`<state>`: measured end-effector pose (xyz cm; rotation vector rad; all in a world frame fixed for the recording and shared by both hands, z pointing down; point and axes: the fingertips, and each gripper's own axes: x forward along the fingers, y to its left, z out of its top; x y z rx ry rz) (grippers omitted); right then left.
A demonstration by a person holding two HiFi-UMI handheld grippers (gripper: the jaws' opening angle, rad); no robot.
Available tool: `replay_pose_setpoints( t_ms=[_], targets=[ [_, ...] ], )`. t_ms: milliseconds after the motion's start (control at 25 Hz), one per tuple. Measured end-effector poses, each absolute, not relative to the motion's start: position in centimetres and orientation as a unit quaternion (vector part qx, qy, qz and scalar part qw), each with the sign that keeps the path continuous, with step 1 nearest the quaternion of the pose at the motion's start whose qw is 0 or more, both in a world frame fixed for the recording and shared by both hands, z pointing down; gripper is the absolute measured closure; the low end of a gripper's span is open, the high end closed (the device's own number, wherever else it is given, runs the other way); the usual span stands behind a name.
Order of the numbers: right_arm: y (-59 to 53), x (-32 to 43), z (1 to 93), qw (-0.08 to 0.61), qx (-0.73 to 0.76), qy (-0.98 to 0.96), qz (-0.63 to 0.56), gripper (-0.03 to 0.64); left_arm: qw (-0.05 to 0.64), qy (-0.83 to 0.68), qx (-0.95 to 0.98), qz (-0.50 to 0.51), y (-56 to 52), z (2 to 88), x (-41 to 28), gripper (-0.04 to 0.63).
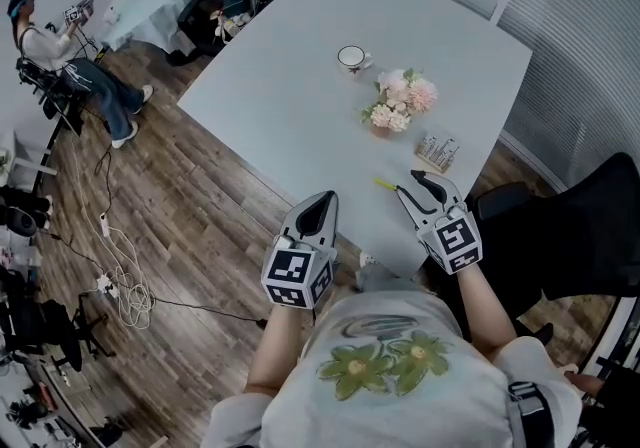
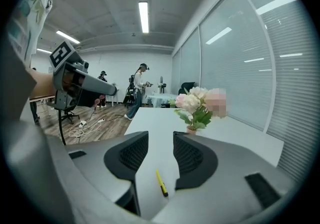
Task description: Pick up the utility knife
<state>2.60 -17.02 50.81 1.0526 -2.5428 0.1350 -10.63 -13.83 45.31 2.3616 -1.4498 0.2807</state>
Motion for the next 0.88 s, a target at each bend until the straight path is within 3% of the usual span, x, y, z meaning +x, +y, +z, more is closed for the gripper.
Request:
replay_pose_setpoints(
  t_ms=[880],
  targets=[
    [-17.5,2.1,58.2,0.256,0.335,-0.904,0.069,0.454,0.182,-0.516,0.830,0.110,-14.8,46.7,-10.3,0.584]
  ],
)
